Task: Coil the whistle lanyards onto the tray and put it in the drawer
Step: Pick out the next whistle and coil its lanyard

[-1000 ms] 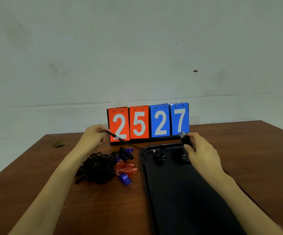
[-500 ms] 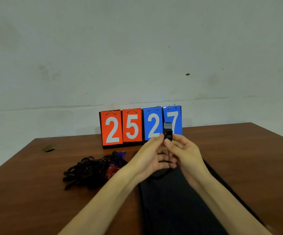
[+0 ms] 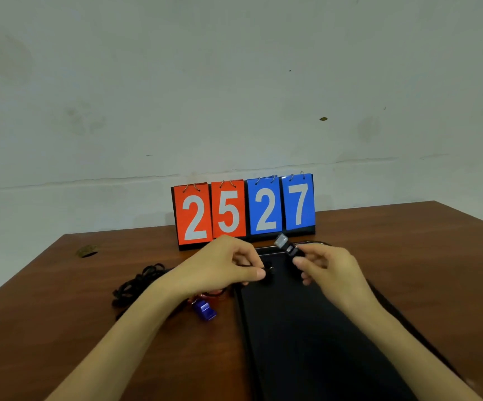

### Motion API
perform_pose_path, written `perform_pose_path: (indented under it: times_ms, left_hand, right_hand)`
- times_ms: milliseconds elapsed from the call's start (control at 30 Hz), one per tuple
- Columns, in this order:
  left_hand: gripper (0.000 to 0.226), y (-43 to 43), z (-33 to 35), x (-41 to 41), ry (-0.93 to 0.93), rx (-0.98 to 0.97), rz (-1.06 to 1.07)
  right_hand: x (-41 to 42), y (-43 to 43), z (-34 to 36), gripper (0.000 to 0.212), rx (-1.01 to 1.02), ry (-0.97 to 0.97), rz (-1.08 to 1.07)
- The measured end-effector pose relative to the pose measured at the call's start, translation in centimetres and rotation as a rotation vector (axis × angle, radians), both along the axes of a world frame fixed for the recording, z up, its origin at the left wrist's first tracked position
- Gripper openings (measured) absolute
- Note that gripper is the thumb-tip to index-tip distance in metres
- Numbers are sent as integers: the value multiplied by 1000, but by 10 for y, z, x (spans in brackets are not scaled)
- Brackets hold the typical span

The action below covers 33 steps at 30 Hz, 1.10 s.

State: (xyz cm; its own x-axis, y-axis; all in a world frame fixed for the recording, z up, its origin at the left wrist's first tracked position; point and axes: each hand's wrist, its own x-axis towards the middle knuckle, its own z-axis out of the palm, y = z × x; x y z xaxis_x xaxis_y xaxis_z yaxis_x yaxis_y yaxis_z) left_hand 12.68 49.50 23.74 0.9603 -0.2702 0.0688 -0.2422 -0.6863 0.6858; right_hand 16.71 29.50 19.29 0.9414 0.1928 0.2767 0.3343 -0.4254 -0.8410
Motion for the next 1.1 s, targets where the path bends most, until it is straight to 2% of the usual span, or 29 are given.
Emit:
perform_pose_path:
  times_ms: [100, 233, 367, 500, 667, 767, 833, 933, 1000, 1100]
  left_hand:
    - [7, 1, 4, -2, -162, 82, -16]
    - [5, 2, 1, 0, -244, 57, -54]
    - [7, 2, -6, 6, -219, -47, -74]
    - [13, 2, -11, 9, -80, -115, -65]
    - [26, -6, -18, 5, 94, -261, -119]
    - [29, -16, -21, 5, 73, -186, -102]
    - [26, -23, -24, 3, 58, -74, -89]
    - [19, -29, -27, 0, 31, 96, -75]
    - [15, -29, -25, -3, -10, 204, -71]
    - [16, -28, -16, -10, -93, 344, -78]
  right_hand:
    - [-7, 5, -5, 33, -200, -126, 153]
    - [-13, 9, -7, 25, -225, -66, 294]
    - [-20, 11, -4, 16, -67, 3, 345]
    - [-26, 11, 1, 13, 89, -10, 356]
    - [-22, 7, 3, 15, 275, -94, 212]
    - [-15, 4, 1, 16, 314, -122, 66]
    - [-11, 3, -4, 15, 239, -158, -34]
    - [-7, 2, -13, 16, 14, -302, -125]
    - [-6, 2, -18, 16, -150, -397, -113]
    - [-4, 1, -21, 15, -328, -426, -21]
